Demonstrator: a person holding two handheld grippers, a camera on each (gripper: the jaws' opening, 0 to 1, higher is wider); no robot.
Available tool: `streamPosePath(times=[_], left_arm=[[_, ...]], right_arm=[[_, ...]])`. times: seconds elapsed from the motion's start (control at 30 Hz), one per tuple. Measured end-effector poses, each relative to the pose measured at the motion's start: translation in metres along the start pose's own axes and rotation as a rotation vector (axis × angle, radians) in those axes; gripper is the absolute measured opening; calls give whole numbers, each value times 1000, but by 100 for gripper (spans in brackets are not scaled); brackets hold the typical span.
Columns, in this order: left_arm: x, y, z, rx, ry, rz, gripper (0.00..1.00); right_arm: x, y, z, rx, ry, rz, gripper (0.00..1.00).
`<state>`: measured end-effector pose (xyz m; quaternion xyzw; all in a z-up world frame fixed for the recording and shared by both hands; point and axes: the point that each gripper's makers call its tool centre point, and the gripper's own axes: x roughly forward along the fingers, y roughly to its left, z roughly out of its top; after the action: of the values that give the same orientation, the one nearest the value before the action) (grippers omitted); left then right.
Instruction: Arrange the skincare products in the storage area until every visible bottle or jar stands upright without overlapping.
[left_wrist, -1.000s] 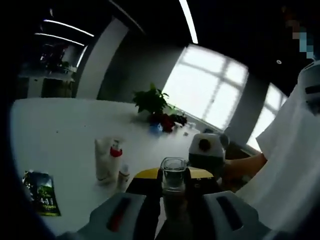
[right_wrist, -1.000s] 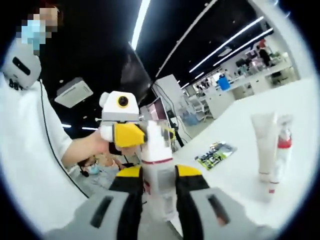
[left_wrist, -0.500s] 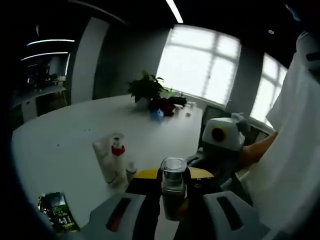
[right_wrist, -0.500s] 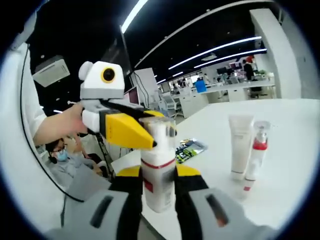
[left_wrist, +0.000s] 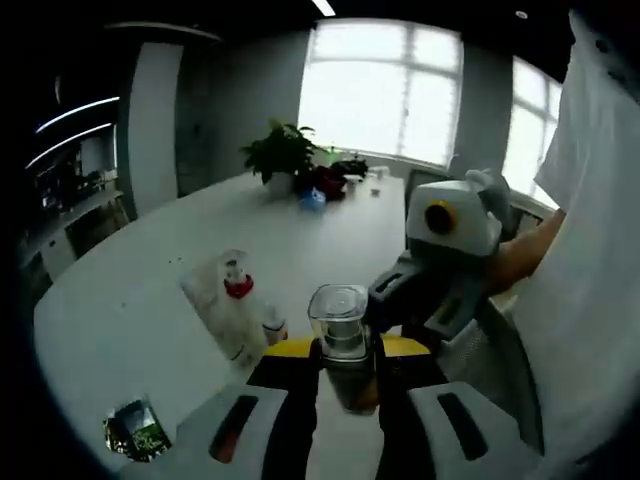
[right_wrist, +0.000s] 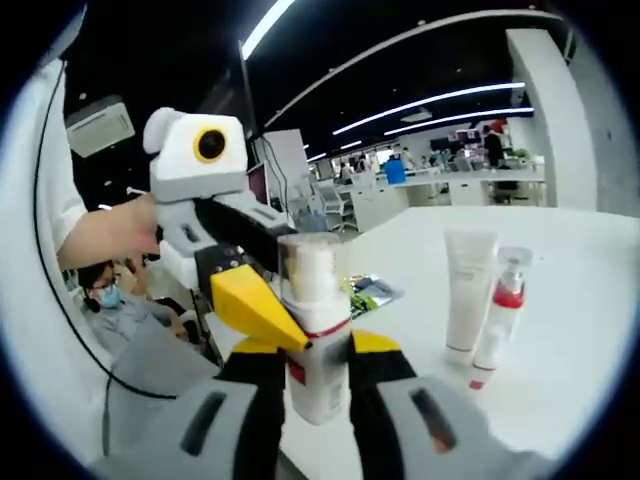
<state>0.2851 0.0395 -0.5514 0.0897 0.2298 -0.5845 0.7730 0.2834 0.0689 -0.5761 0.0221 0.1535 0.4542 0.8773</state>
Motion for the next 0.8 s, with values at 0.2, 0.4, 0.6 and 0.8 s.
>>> streamPosePath(times=[0.2, 0.4, 0.6, 0.8], left_arm=[[11, 6, -13, 8, 61, -5, 17], [28, 17, -28, 45, 107, 1, 16], [43, 28, -44, 30, 123, -16, 16], [54, 31, -53, 51, 132, -38, 16]], right_arm=[[4, -10, -16, -62, 46, -26, 23], [14, -28, -35, -82, 87, -83, 24], [21, -43, -55, -92, 142, -125, 23], [23, -55, -69, -102, 192, -168, 23]])
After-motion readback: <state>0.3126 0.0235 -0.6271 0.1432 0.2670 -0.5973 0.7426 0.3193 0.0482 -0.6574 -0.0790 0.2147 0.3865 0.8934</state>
